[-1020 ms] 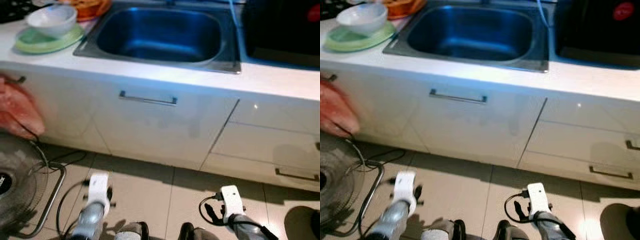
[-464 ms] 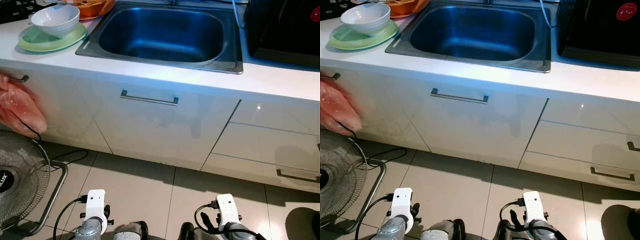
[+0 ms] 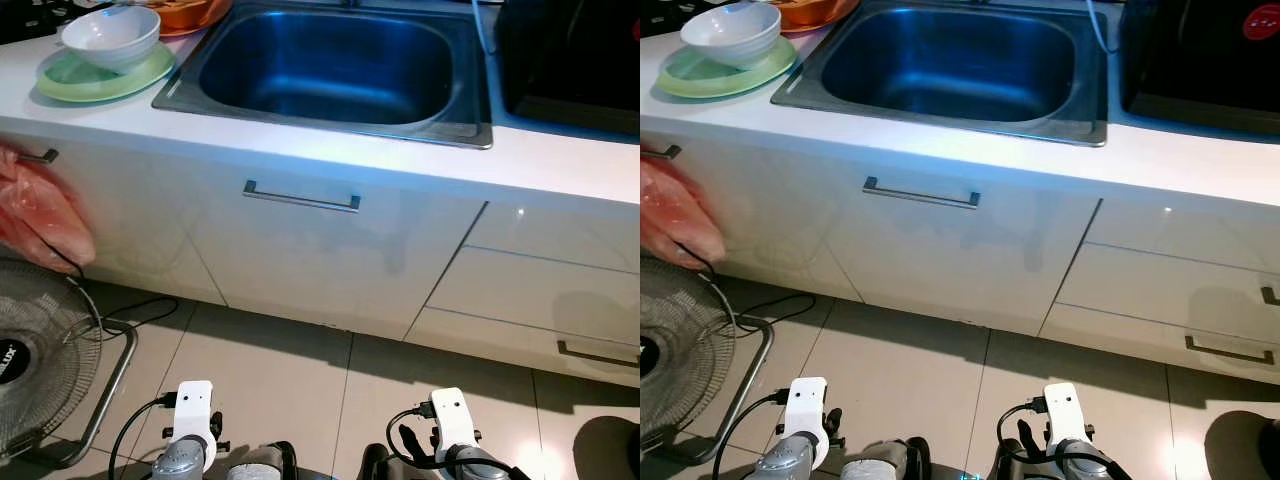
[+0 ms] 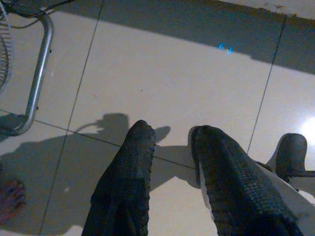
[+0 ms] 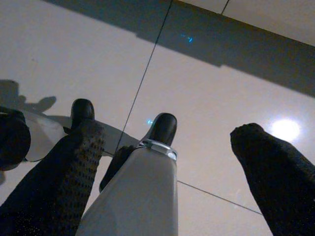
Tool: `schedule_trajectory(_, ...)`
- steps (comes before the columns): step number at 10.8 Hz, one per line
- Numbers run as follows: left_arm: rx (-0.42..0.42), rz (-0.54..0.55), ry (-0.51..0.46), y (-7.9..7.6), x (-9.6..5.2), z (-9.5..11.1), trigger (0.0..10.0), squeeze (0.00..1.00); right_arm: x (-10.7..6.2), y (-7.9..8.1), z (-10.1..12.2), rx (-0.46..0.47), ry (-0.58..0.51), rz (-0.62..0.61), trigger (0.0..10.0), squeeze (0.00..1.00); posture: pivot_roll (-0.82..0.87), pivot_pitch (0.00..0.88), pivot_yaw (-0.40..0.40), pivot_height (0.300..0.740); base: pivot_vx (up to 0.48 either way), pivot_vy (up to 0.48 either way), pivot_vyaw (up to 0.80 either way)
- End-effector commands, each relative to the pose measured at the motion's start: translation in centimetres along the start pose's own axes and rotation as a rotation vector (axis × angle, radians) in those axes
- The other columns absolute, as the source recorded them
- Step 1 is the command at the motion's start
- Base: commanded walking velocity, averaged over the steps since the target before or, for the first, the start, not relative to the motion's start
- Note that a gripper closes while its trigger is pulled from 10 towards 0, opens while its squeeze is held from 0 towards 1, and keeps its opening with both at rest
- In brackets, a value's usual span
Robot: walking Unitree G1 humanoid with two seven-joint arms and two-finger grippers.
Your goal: Kitchen organization
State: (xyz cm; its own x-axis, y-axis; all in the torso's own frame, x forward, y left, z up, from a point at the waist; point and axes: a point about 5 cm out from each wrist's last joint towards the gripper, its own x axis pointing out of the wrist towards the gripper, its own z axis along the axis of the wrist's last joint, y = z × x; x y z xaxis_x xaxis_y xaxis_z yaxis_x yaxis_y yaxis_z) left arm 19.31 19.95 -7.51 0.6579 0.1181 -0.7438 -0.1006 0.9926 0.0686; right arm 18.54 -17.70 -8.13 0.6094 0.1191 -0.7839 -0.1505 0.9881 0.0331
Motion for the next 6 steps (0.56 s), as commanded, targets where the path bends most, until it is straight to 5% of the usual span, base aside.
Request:
schedule_trajectory(1, 0.006, 0.004, 0.049, 0.21, -0.29, -1.30, 10.0, 0.00, -0.24, 0.13, -1.15, 0.001, 0.034, 0.001, 10.0, 0.00, 0.08, 0.192, 0.048, 0.740, 0.000, 0.000, 0.00)
schedule_trajectory(5, 0.014, 0.014, 0.066, 0.54, -0.38, -1.64, 10.0, 0.00, -0.27, 0.32, -1.53, -0.003, 0.053, -0.004, 10.0, 0.00, 0.08, 0.180, 0.054, 0.740, 0.000, 0.000, 0.00)
schedule_trajectory(6, 0.010, 0.015, 0.068, 0.59, -0.39, -1.68, 10.0, 0.00, -0.27, 0.39, -1.61, -0.004, 0.057, -0.002, 10.0, 0.00, 0.08, 0.176, 0.054, 0.740, 0.000, 0.000, -0.66)
